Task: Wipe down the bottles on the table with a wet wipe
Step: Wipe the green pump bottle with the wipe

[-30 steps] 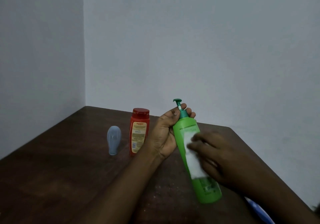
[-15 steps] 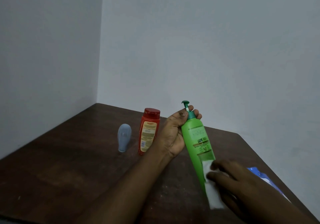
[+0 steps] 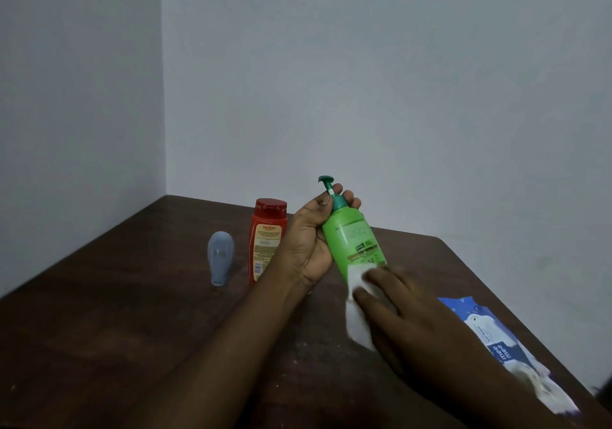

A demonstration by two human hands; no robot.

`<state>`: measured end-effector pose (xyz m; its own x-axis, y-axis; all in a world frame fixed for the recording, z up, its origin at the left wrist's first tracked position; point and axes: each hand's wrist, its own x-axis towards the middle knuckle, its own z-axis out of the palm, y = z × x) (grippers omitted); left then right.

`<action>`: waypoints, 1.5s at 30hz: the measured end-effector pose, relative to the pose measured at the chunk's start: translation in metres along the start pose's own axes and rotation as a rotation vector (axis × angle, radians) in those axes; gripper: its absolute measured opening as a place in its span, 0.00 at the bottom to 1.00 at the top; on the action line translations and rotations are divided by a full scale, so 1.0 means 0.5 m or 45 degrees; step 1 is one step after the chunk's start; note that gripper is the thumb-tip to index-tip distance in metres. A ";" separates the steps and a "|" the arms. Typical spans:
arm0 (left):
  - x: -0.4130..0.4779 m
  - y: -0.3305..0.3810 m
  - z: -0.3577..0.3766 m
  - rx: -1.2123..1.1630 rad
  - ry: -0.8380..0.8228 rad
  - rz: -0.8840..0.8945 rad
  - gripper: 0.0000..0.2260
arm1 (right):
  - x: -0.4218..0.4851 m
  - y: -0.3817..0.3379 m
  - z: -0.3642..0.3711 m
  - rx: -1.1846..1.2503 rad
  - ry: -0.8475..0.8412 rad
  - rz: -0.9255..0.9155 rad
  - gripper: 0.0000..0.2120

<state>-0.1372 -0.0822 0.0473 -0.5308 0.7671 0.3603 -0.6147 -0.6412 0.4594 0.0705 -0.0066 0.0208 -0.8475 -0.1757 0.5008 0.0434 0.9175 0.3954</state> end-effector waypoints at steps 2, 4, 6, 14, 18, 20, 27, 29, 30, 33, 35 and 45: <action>0.000 -0.001 0.000 0.016 -0.006 0.021 0.09 | -0.046 0.000 0.009 -0.019 0.056 0.019 0.19; 0.000 -0.007 0.003 0.044 -0.006 0.034 0.09 | -0.067 -0.005 0.012 -0.029 0.129 0.097 0.22; 0.000 -0.012 0.005 0.063 -0.003 0.043 0.09 | -0.060 -0.015 0.014 -0.008 0.164 0.227 0.26; -0.002 -0.011 0.012 0.020 -0.005 0.026 0.09 | 0.114 -0.018 0.020 0.481 0.173 0.725 0.35; 0.003 0.001 0.000 -0.003 0.015 0.082 0.09 | 0.124 0.022 0.020 0.817 -0.010 0.788 0.21; 0.004 0.004 -0.004 0.006 0.037 0.104 0.09 | 0.102 0.043 0.020 0.816 -0.039 0.766 0.15; 0.006 0.013 0.002 0.005 0.076 0.198 0.07 | -0.024 0.056 0.007 1.471 -0.197 1.051 0.17; 0.006 0.011 0.004 0.031 0.068 0.202 0.08 | -0.046 0.036 0.018 1.740 -0.123 1.305 0.16; 0.004 0.007 0.006 0.048 0.070 0.211 0.08 | -0.051 0.021 0.027 1.894 -0.032 1.447 0.15; -0.001 -0.011 0.018 0.140 0.076 0.262 0.09 | -0.040 -0.034 0.033 2.241 0.298 1.828 0.12; -0.009 -0.024 0.026 0.204 0.097 0.286 0.10 | -0.028 -0.056 0.038 2.360 0.440 1.985 0.13; -0.023 -0.039 0.084 0.389 0.171 0.393 0.12 | -0.039 -0.082 0.029 2.424 0.301 1.936 0.13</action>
<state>-0.0945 -0.0777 0.0684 -0.7458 0.5183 0.4186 -0.2263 -0.7880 0.5726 0.0778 -0.0355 -0.0164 -0.6513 0.7163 -0.2503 -0.1280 -0.4288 -0.8943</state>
